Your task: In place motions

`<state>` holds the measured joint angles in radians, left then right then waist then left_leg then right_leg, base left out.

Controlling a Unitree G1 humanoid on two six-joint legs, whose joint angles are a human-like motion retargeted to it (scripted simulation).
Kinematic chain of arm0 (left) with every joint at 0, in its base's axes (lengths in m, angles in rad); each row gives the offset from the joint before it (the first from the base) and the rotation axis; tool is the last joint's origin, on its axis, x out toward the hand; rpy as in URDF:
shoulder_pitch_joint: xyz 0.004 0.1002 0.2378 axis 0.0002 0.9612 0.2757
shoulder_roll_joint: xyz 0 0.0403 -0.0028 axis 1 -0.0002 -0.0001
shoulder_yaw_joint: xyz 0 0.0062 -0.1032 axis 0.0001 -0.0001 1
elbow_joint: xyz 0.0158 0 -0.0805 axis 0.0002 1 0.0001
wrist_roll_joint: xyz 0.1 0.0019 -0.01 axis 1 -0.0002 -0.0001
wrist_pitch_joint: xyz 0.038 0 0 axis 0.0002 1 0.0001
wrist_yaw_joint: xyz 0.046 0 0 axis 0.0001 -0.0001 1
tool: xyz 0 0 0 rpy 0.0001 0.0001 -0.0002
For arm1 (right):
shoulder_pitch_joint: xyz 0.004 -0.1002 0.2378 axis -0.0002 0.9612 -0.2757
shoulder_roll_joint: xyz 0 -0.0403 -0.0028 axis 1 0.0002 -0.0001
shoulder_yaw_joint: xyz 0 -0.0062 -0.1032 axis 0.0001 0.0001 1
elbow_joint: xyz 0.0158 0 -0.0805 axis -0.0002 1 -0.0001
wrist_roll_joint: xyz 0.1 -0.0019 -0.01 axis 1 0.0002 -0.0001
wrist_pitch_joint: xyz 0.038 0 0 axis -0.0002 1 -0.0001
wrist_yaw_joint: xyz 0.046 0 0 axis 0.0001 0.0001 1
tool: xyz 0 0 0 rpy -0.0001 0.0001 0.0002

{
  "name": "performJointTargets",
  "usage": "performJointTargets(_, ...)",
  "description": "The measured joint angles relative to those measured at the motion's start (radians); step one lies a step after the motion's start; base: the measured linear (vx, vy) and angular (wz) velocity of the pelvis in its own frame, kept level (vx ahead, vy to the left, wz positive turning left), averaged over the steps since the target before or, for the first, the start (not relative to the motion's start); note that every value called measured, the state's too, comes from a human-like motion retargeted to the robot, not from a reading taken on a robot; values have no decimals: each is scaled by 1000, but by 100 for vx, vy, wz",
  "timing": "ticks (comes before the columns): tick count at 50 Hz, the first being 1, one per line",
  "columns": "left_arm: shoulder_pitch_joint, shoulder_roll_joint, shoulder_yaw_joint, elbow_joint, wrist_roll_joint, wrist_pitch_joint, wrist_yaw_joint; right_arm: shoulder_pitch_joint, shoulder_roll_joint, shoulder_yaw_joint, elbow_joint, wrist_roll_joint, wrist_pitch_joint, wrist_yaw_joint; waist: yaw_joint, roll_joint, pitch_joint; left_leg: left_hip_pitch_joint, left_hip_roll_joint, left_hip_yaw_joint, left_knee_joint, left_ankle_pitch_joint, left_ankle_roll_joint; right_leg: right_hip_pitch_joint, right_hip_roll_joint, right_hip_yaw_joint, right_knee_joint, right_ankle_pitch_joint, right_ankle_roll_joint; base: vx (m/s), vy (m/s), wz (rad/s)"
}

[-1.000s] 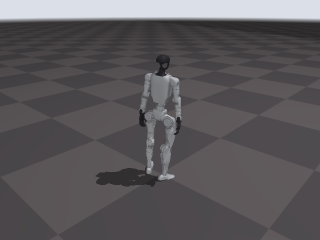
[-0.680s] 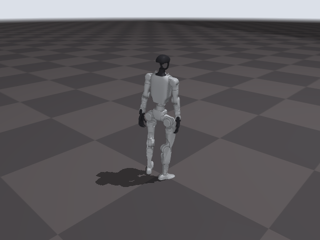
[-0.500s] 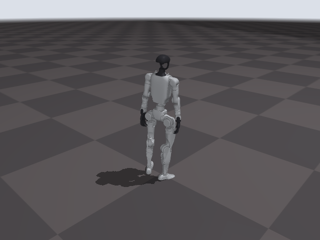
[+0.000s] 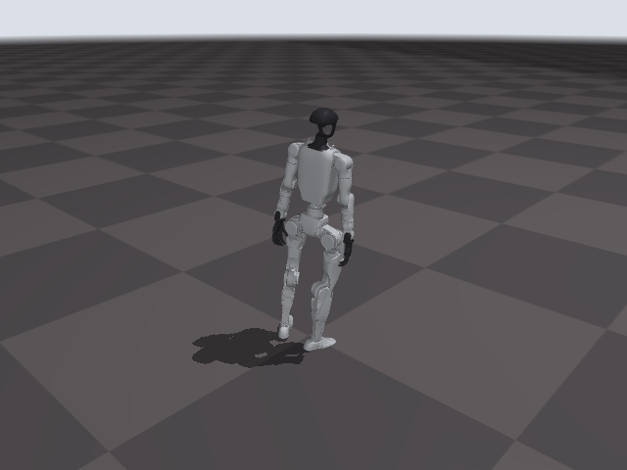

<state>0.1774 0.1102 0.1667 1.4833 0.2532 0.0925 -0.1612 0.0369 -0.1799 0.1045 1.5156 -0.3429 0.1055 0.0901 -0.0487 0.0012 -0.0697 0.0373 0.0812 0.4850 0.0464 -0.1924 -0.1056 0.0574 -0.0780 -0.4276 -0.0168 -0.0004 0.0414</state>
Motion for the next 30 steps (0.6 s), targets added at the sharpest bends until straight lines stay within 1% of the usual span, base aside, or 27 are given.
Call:
performJointTargets(3,5,4,9,-23,1,-1,-10,-1,-8,-12,6,-2,2,3,-2,-10,5,-17,19,-13,44,24,-10,6,6,6,-3,-16,-1,-6,-18,20)
performJointTargets(6,14,8,16,-46,3,-8,-13,-1,-16,-19,18,-5,5,-1,-6,-26,2,-57,35,-32,118,59,-1,6,1,1,-5,-27,-5,-7,-17,28)
performJointTargets(8,17,11,18,-56,2,-12,-11,-5,-22,-25,25,-5,8,-6,-1,-40,4,-90,38,-40,183,93,19,3,-8,5,-5,-30,-7,-11,-15,16)
performJointTargets(12,14,13,16,-66,-3,-13,-11,-18,-38,-40,23,1,8,-10,1,-67,27,-181,11,-128,375,120,89,5,-37,-8,-6,-31,-11,-12,-10,20)
performJointTargets(13,15,13,15,-67,-3,-14,-13,-20,-43,-42,21,4,8,-9,11,-70,36,-212,-7,-159,422,114,84,6,-40,-4,-6,-29,-14,-10,-6,-12)
performJointTargets(15,19,8,11,-67,-2,-15,-14,-23,-52,-46,21,8,9,-12,32,-66,50,-276,-65,-250,476,92,47,10,-41,-3,-6,-24,-19,-8,-2,-24)
performJointTargets(17,27,1,9,-66,-6,-20,-12,-28,-59,-47,22,11,10,-19,55,-60,63,-327,-102,-271,466,59,38,13,-38,-4,-5,-20,-22,-8,-1,-29)
performJointTargets(19,39,-6,9,-67,-7,-26,-11,-33,-62,-43,22,16,11,-25,72,-56,79,-372,-116,-247,416,12,84,22,-37,-6,-6,-17,-26,-8,-2,-27)
performJointTargets(21,55,-12,8,-68,-4,-30,-12,-36,-62,-37,19,21,11,-26,86,-59,94,-420,-123,-205,349,-50,151,32,-41,-7,-8,-15,-32,-7,-3,-23)
performJointTargets(23,67,-17,5,-64,3,-32,-13,-39,-59,-32,14,23,9,-25,101,-64,107,-480,-142,-195,283,-108,223,40,-51,-5,-11,-14,-34,-6,-2,-18)
performJointTargets(25,74,-22,2,-52,10,-31,-14,-38,-54,-29,6,26,7,-23,113,-76,115,-552,-173,-223,223,-142,313,43,-69,-5,-12,-12,-34,-6,-3,-6)
performJointTargets(26,74,-23,2,-43,12,-30,-14,-38,-50,-26,3,27,6,-23,120,-84,119,-593,-175,-238,206,-146,346,43,-75,-5,-13,-12,-39,-8,-15,-4)
performJointTargets(27,73,-22,3,-34,12,-29,-14,-39,-44,-23,-1,29,4,-22,128,-91,122,-636,-165,-247,196,-151,367,40,-74,-5,-14,-13,-49,-9,-30,-10)
performJointTargets(30,59,-16,10,-12,7,-27,-10,-52,-30,-17,-5,28,2,-14,159,-101,132,-767,-64,-198,225,-180,367,27,-41,0,-17,-23,-97,-7,-34,-21)
